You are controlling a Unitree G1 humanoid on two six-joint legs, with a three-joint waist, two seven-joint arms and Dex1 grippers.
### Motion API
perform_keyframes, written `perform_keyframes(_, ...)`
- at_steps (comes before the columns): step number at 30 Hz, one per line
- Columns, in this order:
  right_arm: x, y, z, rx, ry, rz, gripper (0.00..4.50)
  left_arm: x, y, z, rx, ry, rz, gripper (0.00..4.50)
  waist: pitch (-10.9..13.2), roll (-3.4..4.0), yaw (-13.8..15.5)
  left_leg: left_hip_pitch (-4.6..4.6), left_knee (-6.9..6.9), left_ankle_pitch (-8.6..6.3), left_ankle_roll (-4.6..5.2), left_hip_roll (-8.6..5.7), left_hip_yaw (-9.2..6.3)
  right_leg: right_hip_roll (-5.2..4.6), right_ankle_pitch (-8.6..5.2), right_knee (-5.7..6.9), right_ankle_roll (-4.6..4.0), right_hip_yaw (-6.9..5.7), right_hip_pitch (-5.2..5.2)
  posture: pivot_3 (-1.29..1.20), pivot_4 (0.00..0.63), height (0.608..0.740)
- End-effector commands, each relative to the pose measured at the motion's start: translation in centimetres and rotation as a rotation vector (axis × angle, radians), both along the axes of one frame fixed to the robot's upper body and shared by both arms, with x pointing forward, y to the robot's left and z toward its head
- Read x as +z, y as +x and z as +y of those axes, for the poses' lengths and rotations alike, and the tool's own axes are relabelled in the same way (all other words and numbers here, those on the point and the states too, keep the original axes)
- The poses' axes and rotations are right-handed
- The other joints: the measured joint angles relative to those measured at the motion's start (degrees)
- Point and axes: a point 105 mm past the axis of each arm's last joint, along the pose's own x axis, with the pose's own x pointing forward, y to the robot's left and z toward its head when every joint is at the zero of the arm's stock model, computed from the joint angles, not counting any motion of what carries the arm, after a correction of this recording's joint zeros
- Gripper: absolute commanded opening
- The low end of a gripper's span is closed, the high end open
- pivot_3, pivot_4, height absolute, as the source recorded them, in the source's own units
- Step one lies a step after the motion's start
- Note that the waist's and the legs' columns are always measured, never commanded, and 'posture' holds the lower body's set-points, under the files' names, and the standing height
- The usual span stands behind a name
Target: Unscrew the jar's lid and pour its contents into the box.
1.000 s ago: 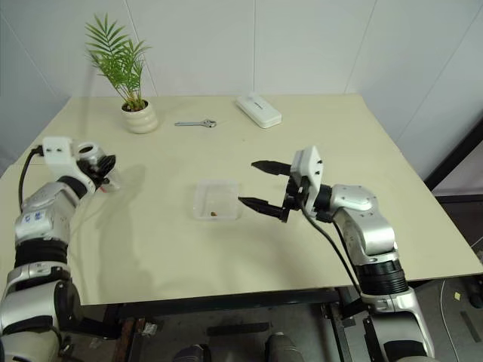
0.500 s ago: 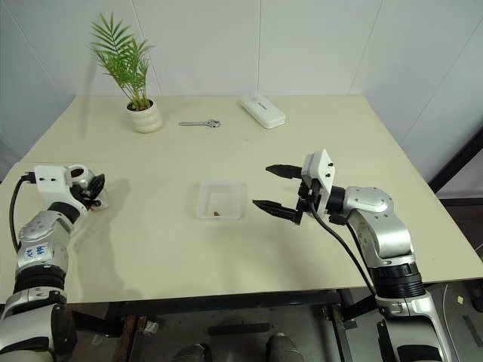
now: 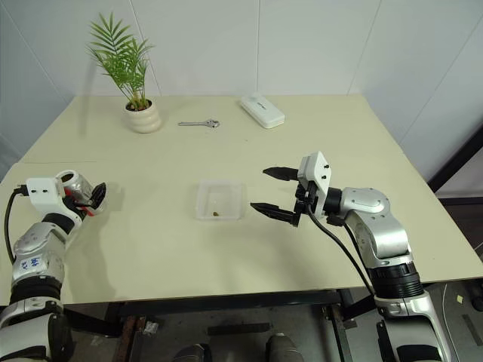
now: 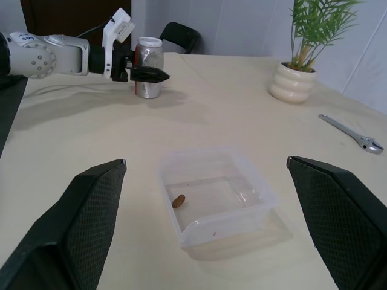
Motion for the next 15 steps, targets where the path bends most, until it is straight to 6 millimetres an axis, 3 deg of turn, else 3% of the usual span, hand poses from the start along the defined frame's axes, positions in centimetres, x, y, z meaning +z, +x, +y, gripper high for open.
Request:
perform_keyframes(1, 1.2, -0.8, 0.5, 0.028, 0.021, -0.044, 4.50, 2.5, -0.9, 0.4, -0.006, 0.107, -0.055, 4.49, 0.0, 0.00, 0.1, 0.00, 0.01, 0.00, 0.00, 0.00, 0.00, 0.00, 0.00, 0.00, 0.00, 0.00, 0.00, 0.00, 0.150, 0.740)
perform_keyframes(9, 0.8, -1.2, 0.5, 0.027, 0.025, -0.032, 4.50, 3.9, -3.4, 0.9, -0.002, 0.205, -0.066, 4.49, 0.0, 0.00, 0.0, 0.00, 0.01, -0.05, 0.02, 0.01, 0.01, -0.02, -0.03, -0.02, -0.05, 0.01, 0.01, 0.00, 0.150, 0.740)
perform_keyframes(15, 0.3, -1.8, -0.1, 0.026, -0.013, -0.005, 4.50, 2.6, -6.4, 0.2, -0.083, 0.278, 0.039, 4.49, 0.0, 0.04, -0.2, 0.02, -0.06, -0.11, 0.03, 0.05, 0.05, -0.02, -0.09, -0.03, -0.16, 0.00, -0.04, 0.00, 0.150, 0.740)
